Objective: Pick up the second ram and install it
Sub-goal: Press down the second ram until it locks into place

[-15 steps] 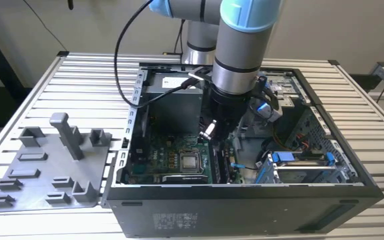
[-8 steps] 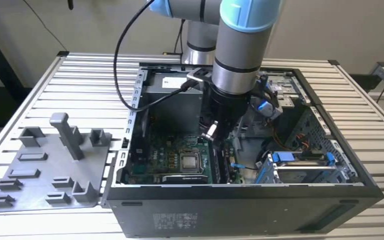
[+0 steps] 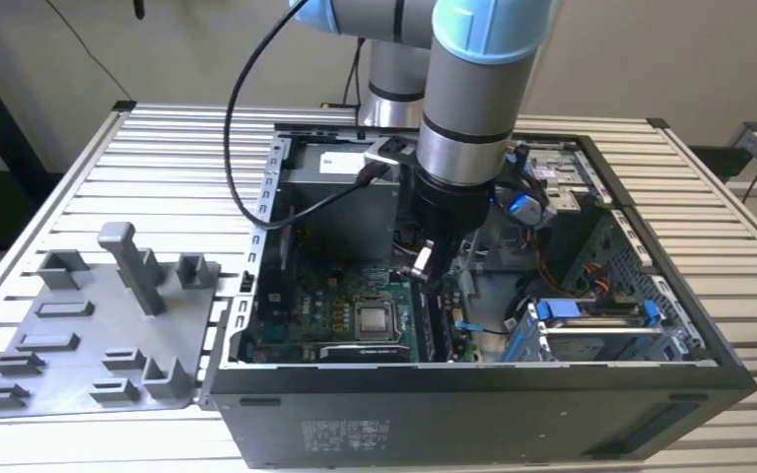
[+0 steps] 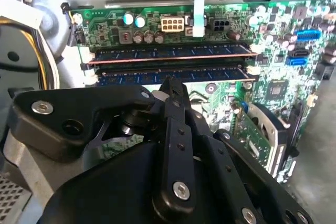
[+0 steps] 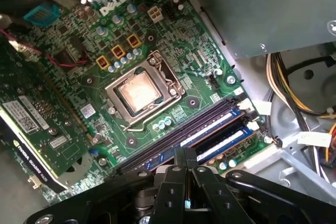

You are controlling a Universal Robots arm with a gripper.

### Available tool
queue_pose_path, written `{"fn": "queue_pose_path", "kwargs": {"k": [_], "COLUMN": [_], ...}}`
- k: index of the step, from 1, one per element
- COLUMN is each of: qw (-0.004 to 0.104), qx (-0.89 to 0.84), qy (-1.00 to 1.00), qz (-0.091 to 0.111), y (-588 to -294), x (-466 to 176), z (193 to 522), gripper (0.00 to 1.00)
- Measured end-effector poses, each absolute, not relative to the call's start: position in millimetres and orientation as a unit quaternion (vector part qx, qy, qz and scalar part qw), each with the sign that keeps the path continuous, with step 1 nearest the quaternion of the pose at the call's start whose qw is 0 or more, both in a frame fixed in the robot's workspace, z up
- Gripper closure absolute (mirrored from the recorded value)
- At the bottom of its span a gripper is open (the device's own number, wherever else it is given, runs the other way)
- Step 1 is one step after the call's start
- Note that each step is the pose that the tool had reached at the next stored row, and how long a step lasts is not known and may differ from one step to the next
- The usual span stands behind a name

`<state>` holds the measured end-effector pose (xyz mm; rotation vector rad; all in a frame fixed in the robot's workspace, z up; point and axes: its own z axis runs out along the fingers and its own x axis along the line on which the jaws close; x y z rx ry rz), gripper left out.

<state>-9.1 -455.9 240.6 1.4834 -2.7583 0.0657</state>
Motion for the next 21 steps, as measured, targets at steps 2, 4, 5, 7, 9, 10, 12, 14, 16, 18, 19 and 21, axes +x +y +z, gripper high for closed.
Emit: {"fn": "queue_pose_path", "kwargs": {"k": [2, 4, 5, 7, 9, 10, 12, 14, 16, 18, 19, 21], "qw": [0.004, 0.003, 0.002, 0.001, 0.0, -0.001, -0.003, -0.004, -0.005, -0.005, -0.005, -0.005], "qx": [0.487, 0.499, 0.505, 0.517, 0.529, 0.533, 0.543, 0.553, 0.562, 0.573, 0.579, 0.591], "qy": [-0.873, -0.866, -0.863, -0.856, -0.849, -0.846, -0.84, -0.833, -0.827, -0.819, -0.815, -0.806], "qz": [0.02, 0.019, 0.019, 0.017, 0.016, 0.014, 0.012, 0.01, 0.009, 0.009, 0.009, 0.009], "y": [-455.9, -455.9, -455.9, -455.9, -455.9, -455.9, -455.9, -455.9, -455.9, -455.9, -455.9, -455.9], "x": [-9.1, -9.3, -9.4, -9.7, -10.1, -10.3, -10.8, -11.4, -12.0, -12.1, -12.1, -12.1], "z": [240.5, 240.3, 240.1, 239.5, 238.8, 238.6, 237.9, 237.6, 237.3, 237.2, 237.2, 237.2], "gripper": [0.89, 0.89, 0.89, 0.89, 0.89, 0.89, 0.89, 0.89, 0.89, 0.89, 0.89, 0.89]}}
